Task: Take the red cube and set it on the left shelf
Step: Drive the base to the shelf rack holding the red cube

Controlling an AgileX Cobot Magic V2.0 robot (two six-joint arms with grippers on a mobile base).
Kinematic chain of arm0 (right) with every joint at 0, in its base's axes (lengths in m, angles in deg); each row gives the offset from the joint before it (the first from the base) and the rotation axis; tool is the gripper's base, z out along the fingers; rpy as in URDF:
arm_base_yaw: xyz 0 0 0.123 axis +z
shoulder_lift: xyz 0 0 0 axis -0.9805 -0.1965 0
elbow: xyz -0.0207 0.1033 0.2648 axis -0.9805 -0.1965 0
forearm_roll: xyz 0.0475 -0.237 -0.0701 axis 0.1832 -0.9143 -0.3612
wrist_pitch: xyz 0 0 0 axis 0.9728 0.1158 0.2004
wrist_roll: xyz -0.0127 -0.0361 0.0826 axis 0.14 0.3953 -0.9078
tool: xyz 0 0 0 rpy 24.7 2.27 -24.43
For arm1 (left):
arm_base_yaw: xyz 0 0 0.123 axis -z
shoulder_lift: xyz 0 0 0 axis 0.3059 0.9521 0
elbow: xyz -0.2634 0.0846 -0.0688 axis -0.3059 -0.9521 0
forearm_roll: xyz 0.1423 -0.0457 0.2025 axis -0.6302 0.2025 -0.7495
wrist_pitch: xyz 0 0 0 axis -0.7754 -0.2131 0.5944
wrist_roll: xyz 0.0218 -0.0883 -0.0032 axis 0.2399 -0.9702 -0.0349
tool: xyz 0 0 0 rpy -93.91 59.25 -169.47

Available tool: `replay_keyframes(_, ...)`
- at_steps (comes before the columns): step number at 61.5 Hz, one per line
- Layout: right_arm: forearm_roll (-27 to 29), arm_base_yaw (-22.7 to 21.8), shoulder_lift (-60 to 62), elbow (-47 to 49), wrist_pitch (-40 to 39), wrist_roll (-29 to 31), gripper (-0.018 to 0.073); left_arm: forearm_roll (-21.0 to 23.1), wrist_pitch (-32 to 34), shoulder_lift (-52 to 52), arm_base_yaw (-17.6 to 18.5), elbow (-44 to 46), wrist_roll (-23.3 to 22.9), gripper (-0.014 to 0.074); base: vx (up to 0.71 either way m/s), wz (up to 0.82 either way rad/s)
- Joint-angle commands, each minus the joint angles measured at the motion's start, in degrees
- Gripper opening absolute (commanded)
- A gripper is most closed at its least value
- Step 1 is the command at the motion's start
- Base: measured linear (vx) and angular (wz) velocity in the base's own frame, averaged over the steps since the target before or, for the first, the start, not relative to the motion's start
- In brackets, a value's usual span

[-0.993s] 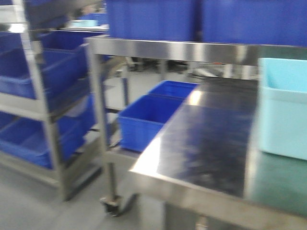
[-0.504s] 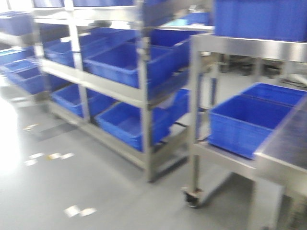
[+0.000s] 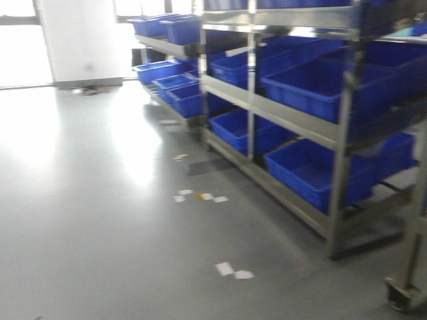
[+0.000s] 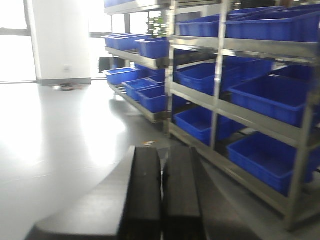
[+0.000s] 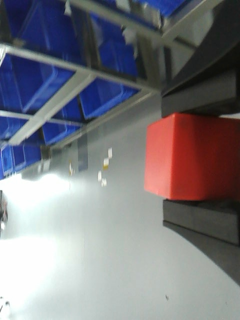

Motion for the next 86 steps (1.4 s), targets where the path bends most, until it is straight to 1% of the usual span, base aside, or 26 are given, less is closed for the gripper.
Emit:
replay_keyframes(1,-1.6,0.0,-0.6,1.4,-5.3,0.2,0.0058,0.1,4.7,-0.7,0.4,-1.4,0.0,0.0102,-0.04,0.63)
replay_keyframes(33,-1.6,0.0,-0.6,1.4,-5.3,0.2,0.0058,0.1,4.7,-0.7,0.4,-1.4,0.0,0.0102,-0.03,0.63)
replay_keyframes(42,-1.6,0.0,-0.6,1.4,-5.3,0.2,0.0058,0.1,4.7,-0.7,0.4,-1.4,0.0,0.0102,0.04,0.41)
replay_keyframes(66,-1.6,0.0,-0.6,1.4,-5.3,0.2,0.0058,0.1,4.7,-0.7,0.4,-1.4,0.0,0.0102,0.15,0.23)
replay_keyframes(86,-1.6,0.0,-0.6,1.4,-5.3,0.2,0.0058,0.1,4.7,-0.7,0.4,-1.4,0.0,0.0102,0.34,0.14)
